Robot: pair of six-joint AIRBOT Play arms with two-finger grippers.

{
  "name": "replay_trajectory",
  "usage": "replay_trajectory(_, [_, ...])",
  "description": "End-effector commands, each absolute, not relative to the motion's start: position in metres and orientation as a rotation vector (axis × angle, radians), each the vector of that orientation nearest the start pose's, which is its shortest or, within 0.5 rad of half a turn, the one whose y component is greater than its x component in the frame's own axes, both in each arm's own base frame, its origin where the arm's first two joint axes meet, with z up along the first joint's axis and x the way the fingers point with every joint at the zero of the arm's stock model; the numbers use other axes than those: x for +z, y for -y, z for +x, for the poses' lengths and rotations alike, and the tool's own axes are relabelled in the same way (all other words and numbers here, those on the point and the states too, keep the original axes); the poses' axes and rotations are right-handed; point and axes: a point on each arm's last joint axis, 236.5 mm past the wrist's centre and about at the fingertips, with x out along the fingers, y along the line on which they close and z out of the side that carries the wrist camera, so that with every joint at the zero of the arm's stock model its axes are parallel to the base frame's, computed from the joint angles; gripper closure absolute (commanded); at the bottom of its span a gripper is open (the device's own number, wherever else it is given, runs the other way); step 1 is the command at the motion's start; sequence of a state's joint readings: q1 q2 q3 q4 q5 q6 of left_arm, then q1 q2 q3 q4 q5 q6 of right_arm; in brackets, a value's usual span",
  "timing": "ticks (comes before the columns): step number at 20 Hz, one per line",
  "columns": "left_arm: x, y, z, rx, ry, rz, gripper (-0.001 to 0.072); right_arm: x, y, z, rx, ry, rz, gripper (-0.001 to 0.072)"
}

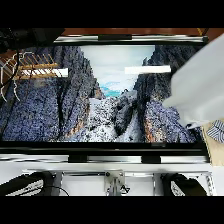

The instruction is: Fold the shirts.

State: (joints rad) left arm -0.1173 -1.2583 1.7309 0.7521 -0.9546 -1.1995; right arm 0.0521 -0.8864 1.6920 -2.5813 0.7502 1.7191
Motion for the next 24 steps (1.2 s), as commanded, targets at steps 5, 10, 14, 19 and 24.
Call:
replay_trajectory(5, [0.346, 0.194, 0.441, -0.722, -0.359, -0.249, 0.0306, 0.544, 0.221, 0.246, -0.99, 0.177, -0.401, 0.0646])
replay_trajectory(10, [0.346, 0.194, 0.441, -0.722, -0.36, -0.253, 0.0306, 0.539, 0.251, 0.248, -1.054, 0.159, -0.429, 0.0645])
replay_trajectory(14, [0.339, 0.197, 0.434, -0.744, -0.4, -0.24, 0.0307, 0.533, 0.272, 0.249, -1.093, 0.14, -0.444, 0.0645])
replay_trajectory(19, [0.333, 0.2, 0.429, -0.761, -0.426, -0.232, 0.0307, 0.545, 0.298, 0.232, -1.159, 0.202, -0.419, 0.0646])
replay_trajectory(24, [0.333, 0.202, 0.429, -0.764, -0.428, -0.231, 0.0307, 0.556, 0.303, 0.226, -1.173, 0.231, -0.432, 0.0645])
